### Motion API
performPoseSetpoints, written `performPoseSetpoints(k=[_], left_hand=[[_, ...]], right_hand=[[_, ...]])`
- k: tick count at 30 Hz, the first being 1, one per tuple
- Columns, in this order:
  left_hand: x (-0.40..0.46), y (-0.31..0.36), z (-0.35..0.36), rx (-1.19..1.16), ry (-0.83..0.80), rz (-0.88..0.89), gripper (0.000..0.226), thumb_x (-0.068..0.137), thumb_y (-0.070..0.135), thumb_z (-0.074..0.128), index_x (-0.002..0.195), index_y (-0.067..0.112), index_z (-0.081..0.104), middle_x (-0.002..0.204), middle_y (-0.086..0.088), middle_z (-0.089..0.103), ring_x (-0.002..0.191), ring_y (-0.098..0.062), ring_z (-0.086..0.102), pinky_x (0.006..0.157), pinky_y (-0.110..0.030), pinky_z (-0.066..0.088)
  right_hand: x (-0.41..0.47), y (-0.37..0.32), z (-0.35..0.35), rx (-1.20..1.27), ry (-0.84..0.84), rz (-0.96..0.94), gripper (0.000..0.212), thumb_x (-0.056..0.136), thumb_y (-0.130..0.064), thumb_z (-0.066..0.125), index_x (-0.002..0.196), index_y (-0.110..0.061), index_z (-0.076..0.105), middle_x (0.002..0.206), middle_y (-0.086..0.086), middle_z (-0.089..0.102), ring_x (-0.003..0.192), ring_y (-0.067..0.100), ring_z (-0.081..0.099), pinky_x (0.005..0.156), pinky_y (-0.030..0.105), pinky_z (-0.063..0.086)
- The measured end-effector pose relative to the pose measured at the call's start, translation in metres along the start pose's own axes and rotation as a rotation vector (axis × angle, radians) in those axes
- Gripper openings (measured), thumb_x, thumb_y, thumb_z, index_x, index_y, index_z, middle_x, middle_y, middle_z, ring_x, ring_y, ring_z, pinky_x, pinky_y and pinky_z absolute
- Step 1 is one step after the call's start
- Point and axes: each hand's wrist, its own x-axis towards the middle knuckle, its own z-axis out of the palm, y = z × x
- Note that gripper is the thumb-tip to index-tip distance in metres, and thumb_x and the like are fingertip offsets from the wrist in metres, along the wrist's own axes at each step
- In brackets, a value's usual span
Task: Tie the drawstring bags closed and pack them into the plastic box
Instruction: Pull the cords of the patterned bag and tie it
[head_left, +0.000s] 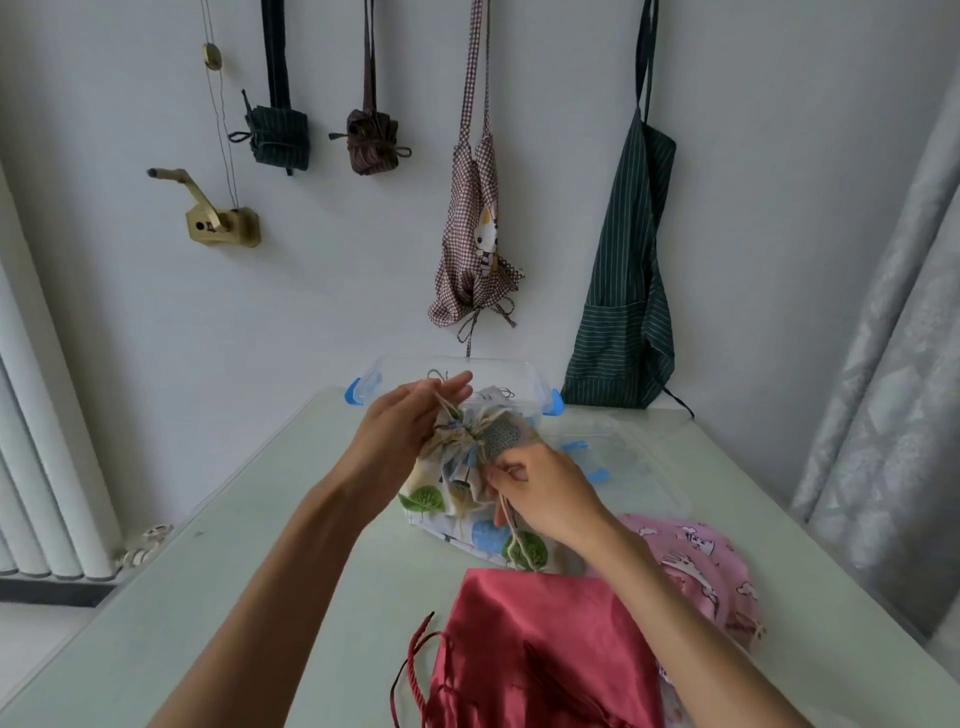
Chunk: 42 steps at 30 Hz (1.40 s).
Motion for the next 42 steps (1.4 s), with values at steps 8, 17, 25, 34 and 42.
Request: performPoseSetpoints(k=[8,17,25,34,42], left_hand=[[0.001,-0.023,0.002,-0.003,-0.036,0.009,0.018,0.098,0.015,0.043,0.090,0.006,0.056,0.087,-0.001,0.074,0.075,-0.010,0.068,0.067,-0.023,0.056],[0.001,-0.049,-0.022,0.534,-0.263,-0.216,0.023,0.080,0.033,0.071,0.083,0.010,0.077,0.071,-0.004,0.059,0.068,-0.013,0.049,0.064,-0.020,0.035],[0.008,-0.071,-0.002,0.671,-0.427,-0.247,0.024,0.092,0.019,0.057,0.083,0.000,0.068,0.075,-0.002,0.061,0.069,-0.011,0.052,0.070,-0.018,0.041],[0.027,-0.079,-0.016,0.706,-0.340,-0.137,0.036,0.097,0.036,0.047,0.074,0.036,0.074,0.084,-0.013,0.058,0.088,-0.022,0.053,0.079,-0.041,0.042],[0.024,-0.079,-0.038,0.599,-0.302,-0.191,0.071,0.085,0.061,0.053,0.093,-0.008,0.064,0.083,-0.001,0.063,0.079,-0.018,0.047,0.077,-0.038,0.038]], right_hand=[[0.005,0.005,-0.009,0.110,-0.343,0.052,0.030,0.092,-0.033,0.057,0.067,-0.019,0.067,0.050,-0.005,0.062,0.039,0.000,0.050,0.051,0.015,0.045],[-0.008,0.026,-0.055,0.405,-0.412,0.098,0.037,0.081,-0.047,0.059,0.061,-0.016,0.064,0.048,-0.002,0.051,0.036,0.002,0.032,0.046,0.014,0.027],[0.026,0.021,-0.024,0.328,-0.067,0.151,0.040,0.089,-0.045,0.057,0.060,-0.018,0.052,0.060,-0.002,0.045,0.057,0.011,0.040,0.062,0.023,0.038],[0.112,0.009,0.010,0.007,-0.087,-0.058,0.022,0.093,-0.029,0.053,0.113,-0.023,0.058,0.129,0.001,0.052,0.111,0.017,0.052,0.094,0.033,0.043],[0.050,0.053,0.015,0.261,-0.333,0.010,0.038,0.087,0.005,0.052,0.110,-0.024,0.060,0.103,-0.010,0.064,0.091,0.009,0.060,0.080,0.016,0.047]])
